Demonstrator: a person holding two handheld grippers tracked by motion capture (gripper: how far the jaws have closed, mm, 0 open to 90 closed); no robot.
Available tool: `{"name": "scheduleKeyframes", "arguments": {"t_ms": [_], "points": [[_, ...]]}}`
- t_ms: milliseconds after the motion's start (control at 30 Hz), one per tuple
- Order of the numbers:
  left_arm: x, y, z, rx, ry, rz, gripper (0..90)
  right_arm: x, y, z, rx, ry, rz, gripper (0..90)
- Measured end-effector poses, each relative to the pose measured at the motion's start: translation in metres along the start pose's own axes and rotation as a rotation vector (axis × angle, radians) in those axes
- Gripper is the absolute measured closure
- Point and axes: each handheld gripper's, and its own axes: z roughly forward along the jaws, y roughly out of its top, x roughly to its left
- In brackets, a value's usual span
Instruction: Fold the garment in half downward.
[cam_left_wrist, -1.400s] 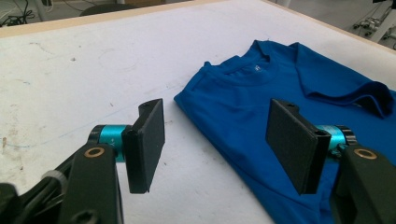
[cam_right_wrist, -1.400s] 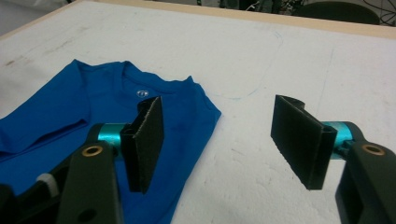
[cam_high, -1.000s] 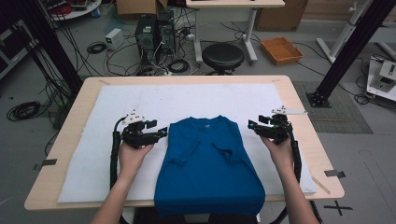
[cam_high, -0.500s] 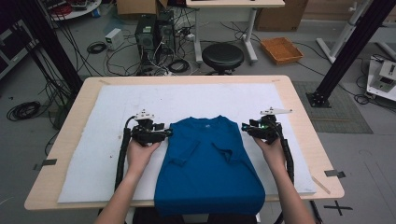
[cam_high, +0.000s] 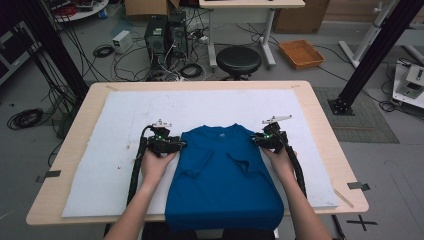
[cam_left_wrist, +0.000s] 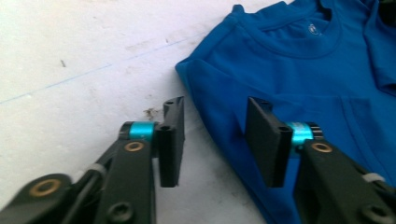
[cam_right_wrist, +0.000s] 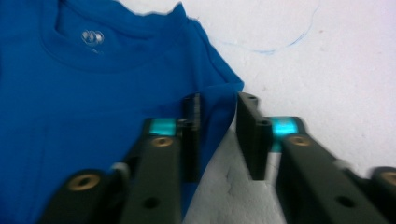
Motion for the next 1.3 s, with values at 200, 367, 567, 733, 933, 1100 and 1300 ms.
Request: {"name": "scheduleKeyframes", "arguments": {"t_ms": [200, 367, 567, 733, 933, 1100, 1300], "points": [[0.001, 0.0, -0.001, -0.007, 0.011, 0.01, 76.1, -0.002, 0.001, -0.004, -0.009, -0.009, -0.019, 85.1], [0.0, 0.004, -0.006, -0.041, 0.021, 0.003, 59.3, -0.006, 0.002, -0.009, -0.036, -0.006, 0.014, 73.9], [0.004, 0.023, -0.005, -0.057, 0.013, 0.005, 54.1, -0.023, 0.02, -0.007, -0.021, 0.033, 0.046, 62.0], [0.008, 0.034, -0.002, -0.054, -0.001, 0.011, 53.9, -0.027, 0.032, -0.005, 0.038, 0.061, 0.046, 60.8], [0.01, 0.041, 0.004, -0.036, 0.004, 0.045, 53.9, -0.017, 0.046, 0.003, 0.072, 0.062, -0.026, 61.4], [0.008, 0.041, 0.013, -0.012, -0.005, 0.063, 54.2, -0.015, 0.044, 0.016, 0.065, 0.032, -0.017, 64.8], [0.004, 0.047, 0.03, 0.053, -0.003, 0.081, 54.8, -0.01, 0.042, 0.027, 0.065, 0.019, -0.033, 66.3]]}}
